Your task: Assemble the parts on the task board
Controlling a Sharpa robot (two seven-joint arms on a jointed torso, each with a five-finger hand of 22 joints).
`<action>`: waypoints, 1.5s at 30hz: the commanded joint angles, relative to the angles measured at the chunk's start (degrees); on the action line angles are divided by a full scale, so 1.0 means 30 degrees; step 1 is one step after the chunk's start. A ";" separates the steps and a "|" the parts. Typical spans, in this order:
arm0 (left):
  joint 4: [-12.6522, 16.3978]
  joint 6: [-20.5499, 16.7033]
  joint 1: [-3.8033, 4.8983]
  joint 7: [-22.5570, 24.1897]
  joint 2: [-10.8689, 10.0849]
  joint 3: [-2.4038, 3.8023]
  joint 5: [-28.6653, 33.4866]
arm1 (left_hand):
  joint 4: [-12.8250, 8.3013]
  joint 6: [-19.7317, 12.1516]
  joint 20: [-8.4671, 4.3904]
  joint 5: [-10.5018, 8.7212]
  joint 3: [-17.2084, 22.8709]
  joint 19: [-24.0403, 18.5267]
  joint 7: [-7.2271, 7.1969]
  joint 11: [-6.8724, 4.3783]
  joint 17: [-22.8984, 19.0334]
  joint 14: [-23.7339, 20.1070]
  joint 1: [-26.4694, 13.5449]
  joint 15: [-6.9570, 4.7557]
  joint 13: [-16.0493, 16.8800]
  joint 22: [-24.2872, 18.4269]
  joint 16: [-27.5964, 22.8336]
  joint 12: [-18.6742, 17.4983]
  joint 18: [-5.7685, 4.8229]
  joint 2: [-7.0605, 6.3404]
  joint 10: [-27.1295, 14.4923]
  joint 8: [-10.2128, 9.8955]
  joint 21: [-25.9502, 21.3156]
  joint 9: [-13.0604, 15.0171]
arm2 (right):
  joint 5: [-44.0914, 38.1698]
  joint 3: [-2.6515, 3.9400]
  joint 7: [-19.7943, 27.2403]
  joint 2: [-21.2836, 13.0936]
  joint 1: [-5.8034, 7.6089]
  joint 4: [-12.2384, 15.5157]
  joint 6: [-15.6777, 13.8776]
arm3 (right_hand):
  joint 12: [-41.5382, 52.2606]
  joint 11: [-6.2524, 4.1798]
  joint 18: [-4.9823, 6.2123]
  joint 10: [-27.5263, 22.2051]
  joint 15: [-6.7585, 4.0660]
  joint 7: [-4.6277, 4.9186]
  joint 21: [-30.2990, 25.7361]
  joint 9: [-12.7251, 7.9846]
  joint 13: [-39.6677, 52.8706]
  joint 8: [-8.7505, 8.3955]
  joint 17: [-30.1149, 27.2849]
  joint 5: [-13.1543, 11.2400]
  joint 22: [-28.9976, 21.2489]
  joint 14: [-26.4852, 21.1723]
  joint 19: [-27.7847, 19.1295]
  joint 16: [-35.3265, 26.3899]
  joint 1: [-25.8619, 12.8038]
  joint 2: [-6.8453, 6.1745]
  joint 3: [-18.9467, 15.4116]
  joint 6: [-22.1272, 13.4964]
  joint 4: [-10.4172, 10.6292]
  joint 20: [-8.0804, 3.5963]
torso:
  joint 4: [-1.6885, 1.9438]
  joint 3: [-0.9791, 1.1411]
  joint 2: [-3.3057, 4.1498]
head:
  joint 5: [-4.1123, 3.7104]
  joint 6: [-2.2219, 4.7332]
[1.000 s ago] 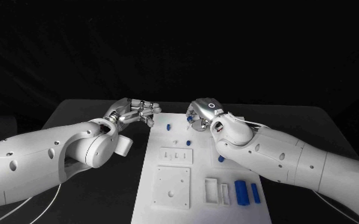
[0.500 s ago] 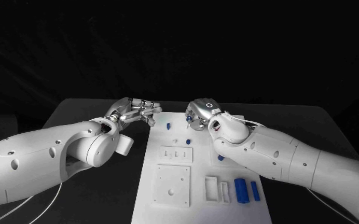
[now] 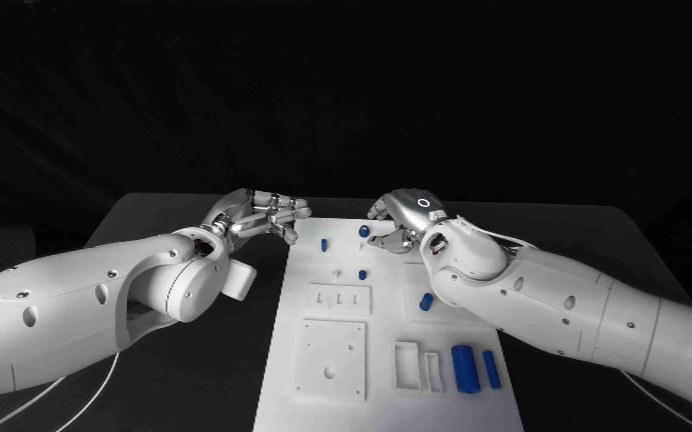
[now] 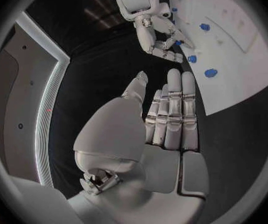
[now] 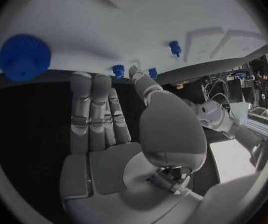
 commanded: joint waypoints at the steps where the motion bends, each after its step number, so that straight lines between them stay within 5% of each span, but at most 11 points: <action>1: -0.0055 0.0229 0.0045 0.0109 -0.0022 0.0018 -0.0045 | -0.0010 -0.0109 0.0092 -0.0081 -0.0095 0.0009 -0.0008 -0.0006 -0.0017 -0.0030 -0.0115 0.0044 0.0023 0.0020 0.0034 -0.0052 0.0187 -0.0133 -0.0154 -0.0081 0.0098 0.0001 | 0.0777 0.0350 0.0102 -0.0746 0.0022 0.0850 -0.0289 | -0.0011 -0.0142 0.0143 0.0408 -0.0030 0.0048 0.0259 -0.0016 0.0033 -0.0052 -0.0002 0.0236 0.0219 0.0044 0.0793 0.0128 0.0127 0.0065 -0.0107 -0.0009 0.0084 0.0044 | -0.0113 0.0025 -0.0058 | -0.0031 0.0091; 7: -0.0267 0.0265 0.0045 0.0149 -0.0041 0.0017 -0.0016 | -0.0010 -0.0109 0.0092 -0.0081 -0.0095 0.0009 -0.0008 -0.0006 -0.0017 -0.0030 -0.0115 0.0044 0.0023 0.0020 0.0034 -0.0052 0.0187 -0.0133 -0.0154 -0.0081 0.0098 0.0001 | 0.1849 0.1071 0.0514 -0.2439 0.0022 0.2097 0.0238 | 0.0019 -0.0500 -0.0174 0.1920 -0.0193 0.0503 0.1315 -0.0008 0.0049 -0.0042 0.0114 0.0364 0.0900 0.0227 0.0831 0.0296 0.0078 0.0121 0.1022 0.0226 0.0162 -0.0117 | -0.0297 0.0125 -0.0163 | -0.0051 0.0196; 11: -0.0422 0.0276 0.0045 0.0187 -0.0053 0.0016 -0.0005 | -0.0012 -0.0108 0.0092 -0.0081 -0.0091 0.0009 -0.0008 -0.0006 -0.0018 -0.0029 -0.0110 0.0044 0.0023 0.0020 0.0034 -0.0052 0.0188 -0.0135 -0.0153 -0.0080 0.0098 0.0002 | 0.2599 0.1327 0.0785 -0.3328 0.0020 0.2237 0.0896 | 0.0038 -0.1208 -0.0558 0.4808 -0.0656 0.0670 0.2300 -0.0024 0.0485 -0.0049 0.0292 0.0743 0.1529 0.0318 0.0859 0.0386 0.0239 0.0001 0.1600 0.0357 0.0125 -0.0553 | -0.0412 0.0186 -0.0227 | -0.0019 0.0233; 13: -0.0462 0.0283 0.0045 0.0200 -0.0062 0.0016 -0.0003 | -0.0027 -0.0104 0.0093 -0.0081 -0.0069 0.0009 -0.0008 -0.0007 -0.0021 -0.0022 -0.0083 0.0041 0.0024 0.0018 0.0034 -0.0050 0.0190 -0.0144 -0.0148 -0.0076 0.0097 0.0004 | 0.2848 0.1381 0.0869 -0.3574 0.0017 0.2136 0.1224 | 0.0331 -0.1506 -0.0698 0.5851 -0.0861 0.0606 0.2627 -0.0037 0.0972 -0.0058 0.0367 0.0975 0.1738 0.0350 0.0876 0.0392 0.0289 -0.0086 0.1370 0.0272 0.0099 -0.0733 | -0.0462 0.0223 -0.0239 | 0.0000 0.0229; 15: -0.0497 0.0296 0.0045 0.0211 -0.0063 0.0016 -0.0001 | -0.0027 -0.0104 0.0093 -0.0081 -0.0069 0.0009 -0.0008 -0.0007 -0.0021 -0.0022 -0.0083 0.0041 0.0024 0.0018 0.0034 -0.0050 0.0190 -0.0144 -0.0148 -0.0076 0.0097 0.0004 | 0.3029 0.1417 0.0947 -0.3752 0.0015 0.1967 0.1628 | 0.2416 -0.1825 -0.1132 0.6048 -0.1143 0.0517 0.3987 -0.0029 0.4738 -0.0024 0.0935 0.1522 0.2503 0.0358 0.0956 0.0761 0.0556 -0.0070 -0.0654 -0.0049 0.0022 -0.1131 | -0.0488 0.0256 -0.0254 | 0.0011 0.0216; 19: -0.0546 0.0351 0.0043 0.0220 -0.0029 0.0015 0.0002 | -0.0027 -0.0104 0.0093 -0.0081 -0.0069 0.0009 -0.0008 -0.0007 -0.0021 -0.0022 -0.0083 0.0041 0.0024 0.0018 0.0034 -0.0050 0.0190 -0.0144 -0.0148 -0.0076 0.0097 0.0004 | 0.3199 0.1451 0.1040 -0.3909 0.0010 0.1629 0.2398 | 1.1424 -0.1676 -0.1142 0.1864 -0.1032 0.0665 0.6368 0.0009 1.5324 -0.0003 0.2636 0.2082 0.4040 0.0133 0.1014 0.1809 0.0815 0.0308 -0.2465 -0.0969 0.0378 -0.0999 | -0.0481 0.0301 -0.0252 | 0.0006 0.0166; 23: -0.0600 0.0399 0.0041 0.0224 0.0012 0.0013 0.0003 | -0.0027 -0.0104 0.0093 -0.0081 -0.0069 0.0009 -0.0008 -0.0007 -0.0021 -0.0022 -0.0083 0.0041 0.0024 0.0018 0.0034 -0.0050 0.0190 -0.0144 -0.0148 -0.0076 0.0097 0.0004 | 0.3255 0.1463 0.1043 -0.3828 -0.0004 0.1242 0.3042 | 1.5934 -0.1507 -0.1023 0.1673 -0.0848 0.0757 0.7362 0.0009 1.9249 -0.0039 0.4928 0.2371 0.4888 -0.0029 0.1075 0.2963 0.0719 0.0422 -0.2980 -0.1196 0.0742 -0.0802 | -0.0439 0.0245 -0.0234 | -0.0009 0.0147; 33: -0.0742 0.0489 0.0033 0.0209 0.0126 -0.0005 0.0003 | -0.0027 -0.0104 0.0093 -0.0081 -0.0069 0.0009 -0.0008 -0.0007 -0.0021 -0.0022 -0.0083 0.0041 0.0024 0.0018 0.0034 -0.0050 0.0190 -0.0144 -0.0148 -0.0076 0.0097 0.0004 | 0.3217 0.1467 0.0935 -0.3157 -0.0082 0.0098 0.3833 | 1.7936 -0.1439 -0.0959 0.2042 -0.0768 0.0786 0.7878 0.0010 2.0483 -0.0044 0.7153 0.2624 0.5626 0.0241 0.1163 0.3548 0.0724 0.0470 -0.3026 -0.1312 0.0833 -0.0703 | -0.0424 0.0193 -0.0236 | 0.0003 -0.0013; 45: -0.0924 0.0522 0.0028 0.0092 0.0195 -0.0030 0.0003 | -0.0037 -0.0125 0.0097 -0.0075 -0.0059 -0.0012 0.0004 0.0008 -0.0024 -0.0043 -0.0095 0.0050 0.0022 0.0029 0.0033 -0.0054 0.0188 -0.0098 -0.0200 -0.0078 0.0109 0.0003 | 0.3103 0.1466 0.0676 -0.2876 -0.0214 -0.0147 0.4152 | 1.9432 -0.1517 -0.1057 0.2403 -0.0805 0.0599 0.8524 0.0223 2.1537 -0.0040 0.8435 0.2888 0.5784 0.0339 0.1171 0.4211 0.0462 0.0576 -0.2599 -0.0356 0.0925 -0.0740 | -0.0466 0.0200 -0.0267 | 0.0034 -0.0160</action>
